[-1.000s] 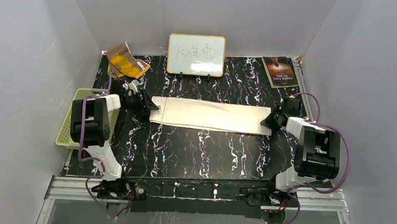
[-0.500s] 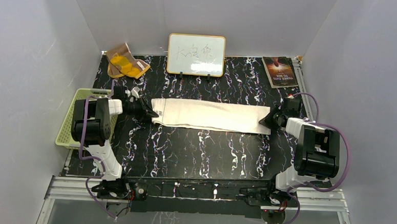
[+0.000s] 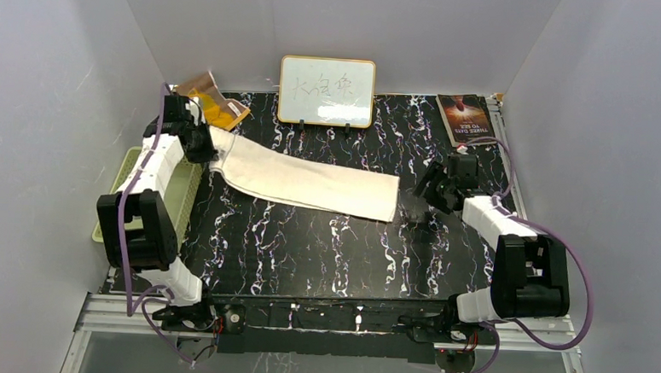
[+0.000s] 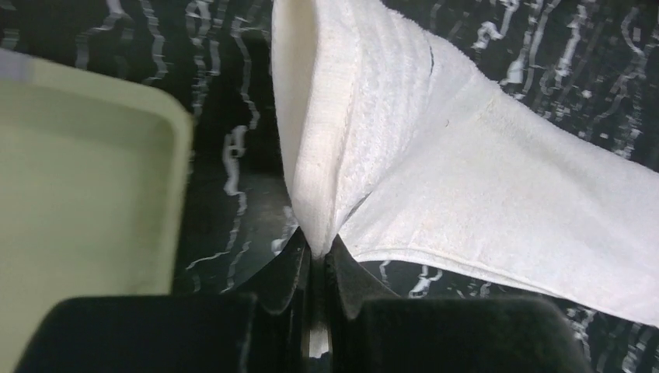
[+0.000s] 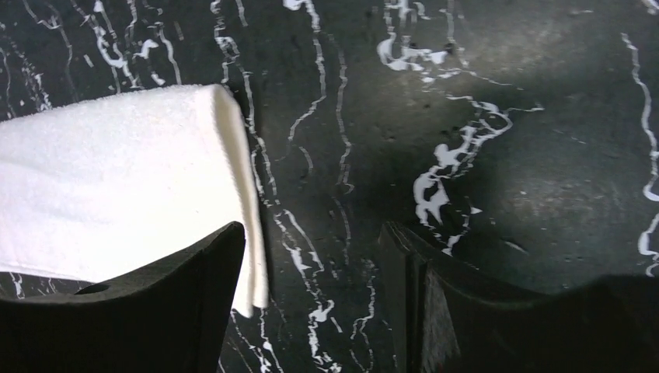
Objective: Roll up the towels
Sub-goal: Fold the towel at the center of the board.
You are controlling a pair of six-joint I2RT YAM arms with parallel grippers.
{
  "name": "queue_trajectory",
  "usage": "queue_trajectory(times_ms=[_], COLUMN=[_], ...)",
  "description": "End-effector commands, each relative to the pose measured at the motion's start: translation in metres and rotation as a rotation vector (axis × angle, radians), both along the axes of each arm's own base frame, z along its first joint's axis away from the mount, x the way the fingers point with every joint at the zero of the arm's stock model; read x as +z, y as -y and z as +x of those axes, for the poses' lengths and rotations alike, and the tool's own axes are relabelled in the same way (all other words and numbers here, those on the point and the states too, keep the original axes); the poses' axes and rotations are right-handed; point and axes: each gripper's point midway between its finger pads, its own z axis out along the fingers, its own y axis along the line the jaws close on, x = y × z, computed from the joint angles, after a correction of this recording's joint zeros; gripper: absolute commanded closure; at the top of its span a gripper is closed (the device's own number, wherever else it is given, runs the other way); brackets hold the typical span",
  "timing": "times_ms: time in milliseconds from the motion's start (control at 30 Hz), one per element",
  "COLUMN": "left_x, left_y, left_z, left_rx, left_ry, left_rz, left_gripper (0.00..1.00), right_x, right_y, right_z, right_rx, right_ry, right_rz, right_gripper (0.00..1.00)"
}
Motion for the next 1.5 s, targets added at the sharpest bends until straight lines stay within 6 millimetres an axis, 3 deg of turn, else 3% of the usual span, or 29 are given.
queue_trajectory(times_ms=[0, 133, 233, 433, 633, 767, 1067, 1467], left_x=[0.026, 0.034, 0.029, 0.012, 0.010, 0.007, -0.001, 0.012], left_y=[-0.048, -0.041, -0.013, 0.088, 0.199, 0.245, 0.297, 0.337], left_z=[-0.026, -0.028, -0.029, -0.022, -0.006, -0.001, -0.015, -0.056], left_rx=[0.068, 0.043, -0.043, -0.264, -0.437, -0.529, -0.678, -0.862], left_ry=[-0.049, -0.032, -0.050, -0.060, -0.021, -0.046, -0.095, -0.158], left_rz=[0.263, 0.299, 0.398, 0.466, 0.310, 0.266, 0.241, 0.222], left_gripper=[1.00, 1.00, 1.00, 1.00, 1.00, 1.00, 1.00, 1.00], right_x=[0.029, 0.035, 0.040, 0.049, 0.051, 0.049, 0.045, 0.044], right_y=[-0.010, -0.018, -0.020, -0.017, -0.016, -0.015, -0.020, -0.022], right_z=[0.020, 0.023, 0.025, 0.023, 0.019, 0.017, 0.015, 0.014], right_rx=[0.012, 0.031, 0.038, 0.049, 0.059, 0.065, 0.090, 0.100], right_ry=[0.067, 0.076, 0.084, 0.086, 0.089, 0.080, 0.083, 0.080], right_rz=[-0.069, -0.081, -0.085, -0.106, -0.117, -0.125, -0.108, -0.105], right_gripper=[0.37, 0.37, 0.36, 0.33, 0.31, 0.31, 0.29, 0.29])
